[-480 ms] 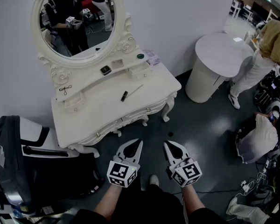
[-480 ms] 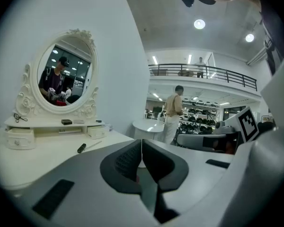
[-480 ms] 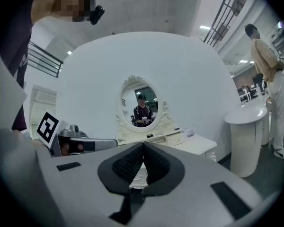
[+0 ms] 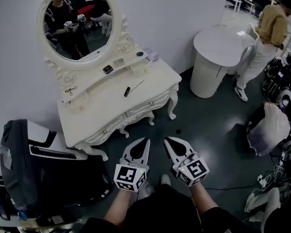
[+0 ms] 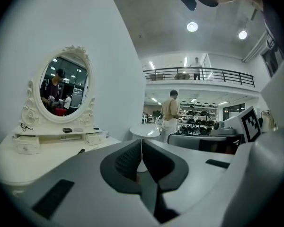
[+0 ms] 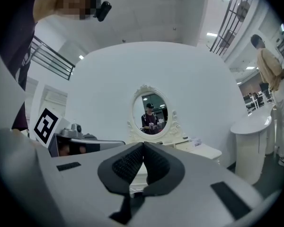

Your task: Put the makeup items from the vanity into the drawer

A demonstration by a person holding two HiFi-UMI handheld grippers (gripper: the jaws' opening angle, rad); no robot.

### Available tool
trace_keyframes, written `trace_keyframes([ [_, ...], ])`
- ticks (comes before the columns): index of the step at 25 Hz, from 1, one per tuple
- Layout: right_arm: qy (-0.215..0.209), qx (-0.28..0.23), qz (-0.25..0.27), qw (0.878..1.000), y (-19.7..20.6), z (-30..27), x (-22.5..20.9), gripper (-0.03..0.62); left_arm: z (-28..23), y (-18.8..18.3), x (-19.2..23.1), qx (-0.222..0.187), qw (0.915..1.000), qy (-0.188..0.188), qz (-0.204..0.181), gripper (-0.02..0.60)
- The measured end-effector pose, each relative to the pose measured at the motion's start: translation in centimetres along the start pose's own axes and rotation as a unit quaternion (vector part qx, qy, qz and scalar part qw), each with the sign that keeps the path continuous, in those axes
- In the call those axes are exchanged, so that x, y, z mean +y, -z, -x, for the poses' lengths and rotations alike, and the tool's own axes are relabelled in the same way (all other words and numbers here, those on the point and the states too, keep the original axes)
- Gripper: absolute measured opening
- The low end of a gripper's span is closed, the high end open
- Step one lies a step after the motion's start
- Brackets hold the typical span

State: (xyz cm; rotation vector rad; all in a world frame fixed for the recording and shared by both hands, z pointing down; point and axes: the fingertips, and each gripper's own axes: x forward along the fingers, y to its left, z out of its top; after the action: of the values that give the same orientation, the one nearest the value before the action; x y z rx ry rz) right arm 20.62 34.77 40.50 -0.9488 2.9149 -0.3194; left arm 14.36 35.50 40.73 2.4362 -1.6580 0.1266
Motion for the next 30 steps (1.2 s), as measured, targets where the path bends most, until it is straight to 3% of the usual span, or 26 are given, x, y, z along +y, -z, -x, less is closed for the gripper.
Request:
trace_keyframes([
  [12, -0.029, 0.021, 0.043, 0.998, 0.9, 1.5, 5.7, 0.023, 5.1, 0.9, -0.5, -0.005, 0.9998, -0.01, 0.015, 0.015],
  [30, -0.081, 0.038, 0.026, 0.996, 1.8, -1.2, 1.4, 0.023, 1.1, 1.7, 0.4, 0.018, 0.9986, -0.049, 0.008, 0.015],
])
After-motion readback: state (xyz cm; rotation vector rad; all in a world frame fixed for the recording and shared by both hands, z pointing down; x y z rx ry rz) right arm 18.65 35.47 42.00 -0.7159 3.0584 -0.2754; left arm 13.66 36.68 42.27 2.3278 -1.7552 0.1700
